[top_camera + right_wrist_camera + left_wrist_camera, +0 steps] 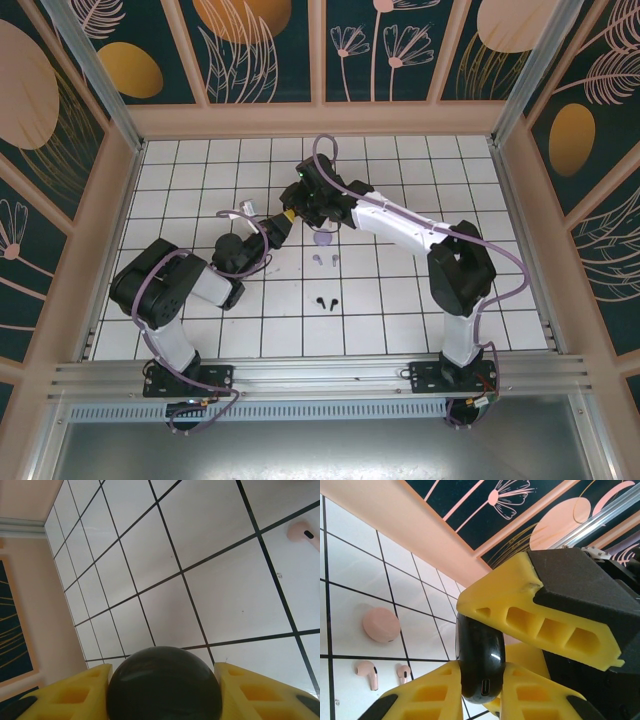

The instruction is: Insert the wireless bluetooth earbuds into the charging case

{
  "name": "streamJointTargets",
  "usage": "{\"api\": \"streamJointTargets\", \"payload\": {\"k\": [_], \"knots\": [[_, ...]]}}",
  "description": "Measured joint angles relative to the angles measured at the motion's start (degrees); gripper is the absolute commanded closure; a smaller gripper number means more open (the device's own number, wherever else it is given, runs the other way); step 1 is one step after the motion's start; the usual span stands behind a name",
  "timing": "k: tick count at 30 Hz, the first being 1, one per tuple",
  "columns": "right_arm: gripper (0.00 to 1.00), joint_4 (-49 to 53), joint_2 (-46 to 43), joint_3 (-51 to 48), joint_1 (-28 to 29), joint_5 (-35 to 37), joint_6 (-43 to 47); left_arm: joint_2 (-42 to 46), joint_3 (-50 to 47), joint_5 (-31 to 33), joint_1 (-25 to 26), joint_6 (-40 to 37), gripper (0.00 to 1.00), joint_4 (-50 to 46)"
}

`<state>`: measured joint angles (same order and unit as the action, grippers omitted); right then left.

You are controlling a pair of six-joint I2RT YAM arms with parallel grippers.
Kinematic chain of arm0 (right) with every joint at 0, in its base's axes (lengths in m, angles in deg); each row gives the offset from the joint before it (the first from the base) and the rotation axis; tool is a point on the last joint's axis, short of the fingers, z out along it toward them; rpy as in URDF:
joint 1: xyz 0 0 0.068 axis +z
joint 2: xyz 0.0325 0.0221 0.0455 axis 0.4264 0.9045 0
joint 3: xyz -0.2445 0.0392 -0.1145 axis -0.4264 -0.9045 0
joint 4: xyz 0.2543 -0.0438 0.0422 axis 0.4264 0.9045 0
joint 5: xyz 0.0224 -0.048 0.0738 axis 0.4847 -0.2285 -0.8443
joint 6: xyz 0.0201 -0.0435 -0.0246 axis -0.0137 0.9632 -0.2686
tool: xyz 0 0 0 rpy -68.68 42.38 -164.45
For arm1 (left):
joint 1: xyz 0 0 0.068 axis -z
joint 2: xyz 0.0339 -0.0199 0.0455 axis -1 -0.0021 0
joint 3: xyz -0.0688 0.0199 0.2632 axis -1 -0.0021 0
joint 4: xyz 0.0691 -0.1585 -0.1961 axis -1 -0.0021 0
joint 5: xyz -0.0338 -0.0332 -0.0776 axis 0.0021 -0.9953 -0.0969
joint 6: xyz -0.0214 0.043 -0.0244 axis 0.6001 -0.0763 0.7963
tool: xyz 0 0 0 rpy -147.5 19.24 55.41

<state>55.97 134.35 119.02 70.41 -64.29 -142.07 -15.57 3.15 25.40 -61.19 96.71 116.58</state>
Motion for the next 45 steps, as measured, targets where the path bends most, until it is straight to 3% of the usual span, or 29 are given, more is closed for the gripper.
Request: {"api": "streamJointTargets", "payload": {"k": [5, 8, 15, 24, 29, 35, 45], "knots": [[0.56, -0.1, -0.5, -0.2, 0.0, 0.1, -0.2, 0.0, 0.0, 0.0, 0.0, 0.0, 0.9, 0.6], [0.52, -0.1, -0.6, -0.2, 0.0, 0.2, -0.2, 0.0, 0.0, 0.0, 0.0, 0.0, 0.99, 0.8], [0.24, -0.2, -1.2, -1.1, -0.2, -0.1, -0.5, 0.0, 0.2, -0.3, 0.2, 0.7, 1.0, 1.5], [0.17, -1.7, -12.5, -9.4, -4.3, 1.5, 2.4, 0.3, 0.5, -2.4, 0.2, 1.1, 1.0, 0.7], [0.15, -5.9, -22.9, -18.7, -8.0, 1.0, 11.3, 3.8, 1.4, -7.1, 0.2, 0.0, 1.0, -3.8], [0.15, -13.5, -32.2, -31.9, -12.6, -4.7, 27.3, 10.6, 3.5, -14.4, 0.2, -5.7, 1.0, -13.4], [0.18, -21.4, -34.4, -38.9, -12.7, -18.2, 45.7, 14.8, 5.6, -24.8, 0.2, -13.9, 1.0, -28.0]]}}
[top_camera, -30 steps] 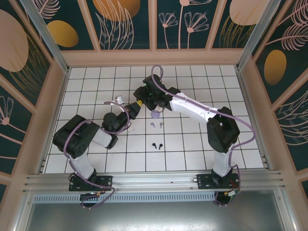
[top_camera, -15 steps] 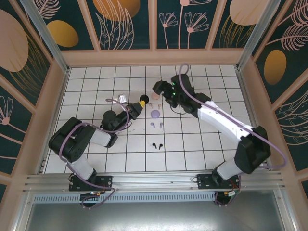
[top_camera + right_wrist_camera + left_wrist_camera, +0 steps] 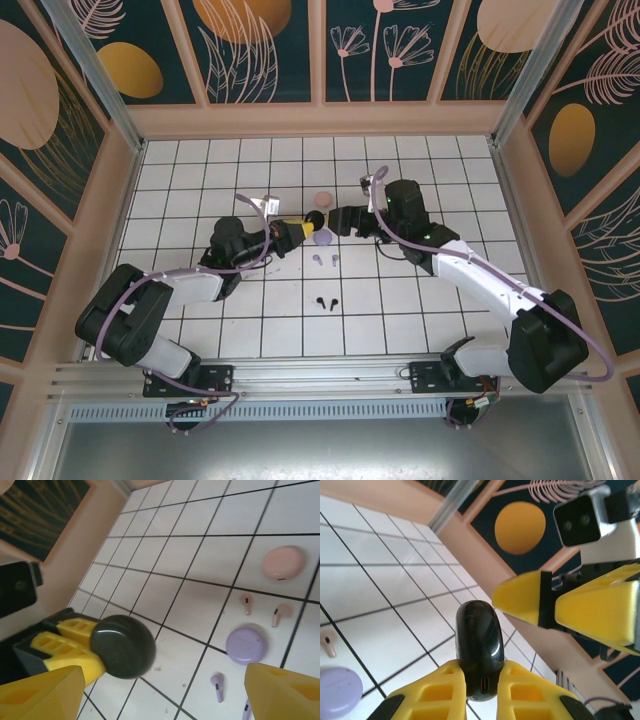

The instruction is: Insert the wireless bluetooth earbuds into the charging case

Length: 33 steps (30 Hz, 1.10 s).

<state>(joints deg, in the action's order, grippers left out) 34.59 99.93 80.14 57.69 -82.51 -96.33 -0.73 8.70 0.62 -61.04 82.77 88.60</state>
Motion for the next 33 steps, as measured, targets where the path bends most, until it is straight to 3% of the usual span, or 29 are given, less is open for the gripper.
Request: {"api": "streamJointTargets", "payload": {"k": [13, 33], "knots": [[0.23, -5.8, 3.5, -2.8, 0.0, -8.5, 2.5, 0.0, 0.0, -4.6, 0.0, -0.7, 1.0, -2.6], [0.33, -11.2, 5.9, -6.8, -1.3, -8.5, 1.0, 0.0, 1.2, -5.7, -0.3, -0.7, 1.0, -3.7]]}}
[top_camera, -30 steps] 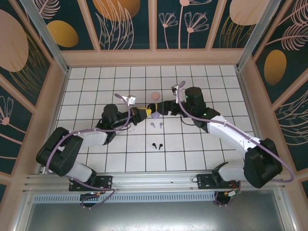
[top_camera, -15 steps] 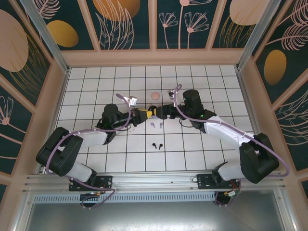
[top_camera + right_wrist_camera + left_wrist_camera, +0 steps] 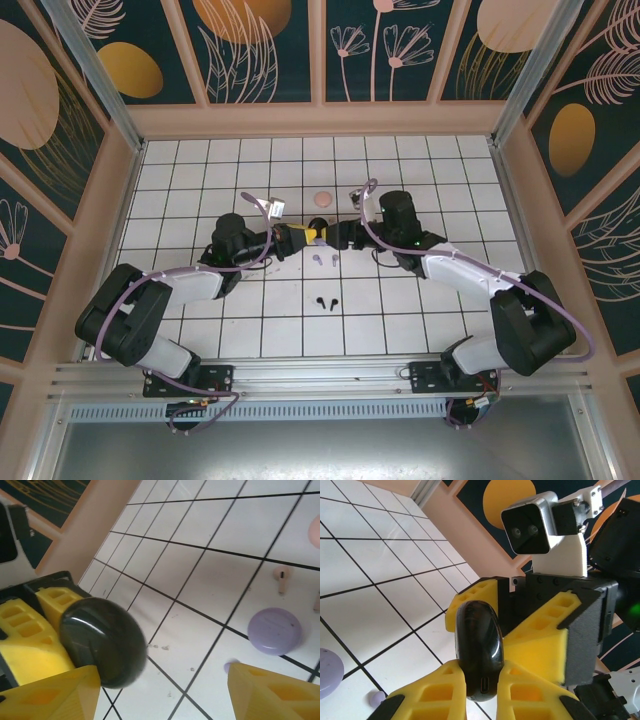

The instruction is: Insert the wireless bluetooth earbuds into the charging case

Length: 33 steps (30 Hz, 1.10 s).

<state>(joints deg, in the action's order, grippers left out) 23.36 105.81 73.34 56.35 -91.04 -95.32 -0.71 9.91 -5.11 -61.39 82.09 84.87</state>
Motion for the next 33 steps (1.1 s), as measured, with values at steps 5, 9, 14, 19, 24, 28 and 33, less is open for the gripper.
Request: {"api": "streamJointTargets", "payload": {"k": [5, 9, 14, 19, 24, 28, 33], "knots": [[0.35, -0.5, 0.0, -2.3, -3.0, 2.0, -1.1, 0.6, 0.0, -1.3, 0.0, 0.0, 1.0, 0.1], [0.35, -0.4, 0.0, -3.3, -4.0, 2.8, -1.9, 1.2, 0.0, -1.6, 0.0, 0.0, 1.0, 0.1], [0.35, -0.4, -1.8, -4.3, -4.2, 1.8, -2.6, 1.2, 0.0, -1.6, 0.0, 0.0, 1.0, 0.1], [0.35, -1.7, -6.4, -4.3, -3.7, -1.0, -4.1, 1.2, 0.0, -1.7, 0.0, 0.0, 1.0, 0.1], [0.35, -2.0, -6.6, -2.4, -1.8, -2.0, -4.7, 1.2, 0.3, -1.8, 0.0, 0.0, 1.0, 0.1], [0.35, -2.1, -4.8, -0.3, -0.1, -2.0, -4.7, 1.2, 0.9, -1.8, 0.0, 0.0, 1.0, 0.1], [0.37, -2.1, -2.2, 0.4, 1.2, -1.7, -4.7, 1.2, 1.1, -2.0, 0.0, 0.2, 1.0, 0.1]]}}
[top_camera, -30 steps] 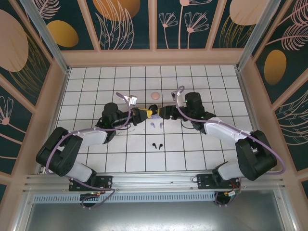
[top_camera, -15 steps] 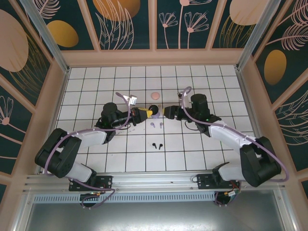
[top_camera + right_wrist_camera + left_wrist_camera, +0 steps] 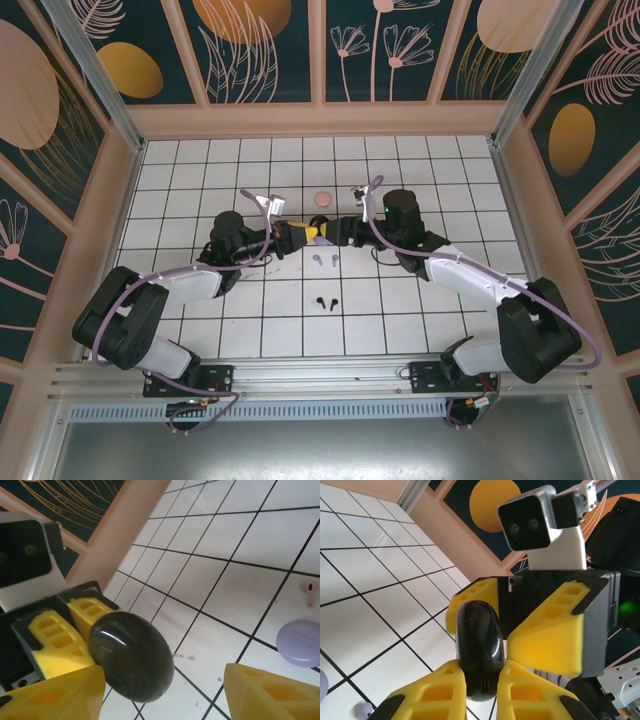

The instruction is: Insert the wireless bluetooth earbuds into the charging case

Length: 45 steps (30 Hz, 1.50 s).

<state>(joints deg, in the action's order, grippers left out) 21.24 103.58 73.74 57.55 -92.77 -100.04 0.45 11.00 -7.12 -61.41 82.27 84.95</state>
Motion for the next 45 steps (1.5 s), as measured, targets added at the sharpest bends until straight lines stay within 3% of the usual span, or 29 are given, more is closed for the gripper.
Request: {"api": "streamJointTargets", "payload": {"k": [23, 33, 45], "knots": [[0.41, -2.9, 4.5, -0.4, -3.1, 1.4, -1.5, 0.4, 0.0, -0.7, -0.2, 0.1, 1.0, -0.4], [0.49, -3.0, -3.5, -4.0, -4.9, -4.8, -1.5, 0.4, 0.0, -2.7, -0.2, 0.7, 1.0, 0.3], [0.55, -7.5, -2.7, -5.1, -4.5, -8.0, -3.8, 0.4, 1.0, -4.2, -0.2, 2.4, 1.0, 2.8]]}}
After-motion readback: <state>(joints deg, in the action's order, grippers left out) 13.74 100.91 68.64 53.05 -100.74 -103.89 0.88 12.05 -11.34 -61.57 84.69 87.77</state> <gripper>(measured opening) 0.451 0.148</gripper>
